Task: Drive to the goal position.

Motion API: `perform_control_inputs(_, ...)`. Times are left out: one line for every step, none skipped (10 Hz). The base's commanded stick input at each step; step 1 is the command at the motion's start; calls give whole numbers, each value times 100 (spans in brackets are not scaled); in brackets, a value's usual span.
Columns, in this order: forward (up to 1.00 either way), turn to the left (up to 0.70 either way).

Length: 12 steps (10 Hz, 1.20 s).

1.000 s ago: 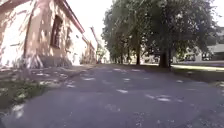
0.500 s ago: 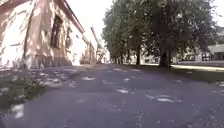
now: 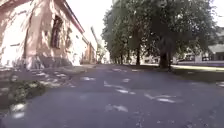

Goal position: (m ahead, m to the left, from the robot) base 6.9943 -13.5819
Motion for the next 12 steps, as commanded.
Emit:
perform_control_inputs(70, 0)
perform_control_inputs(70, -2)
perform_control_inputs(70, -7)
perform_control_inputs(70, -12)
perform_control_inputs(70, -14)
perform_control_inputs(70, -14)
perform_control_inputs(70, -14)
perform_control_inputs(70, -14)
perform_control_inputs(70, -14)
perform_control_inputs(70, -14)
perform_control_inputs(70, -10)
perform_control_inputs(70, -5)
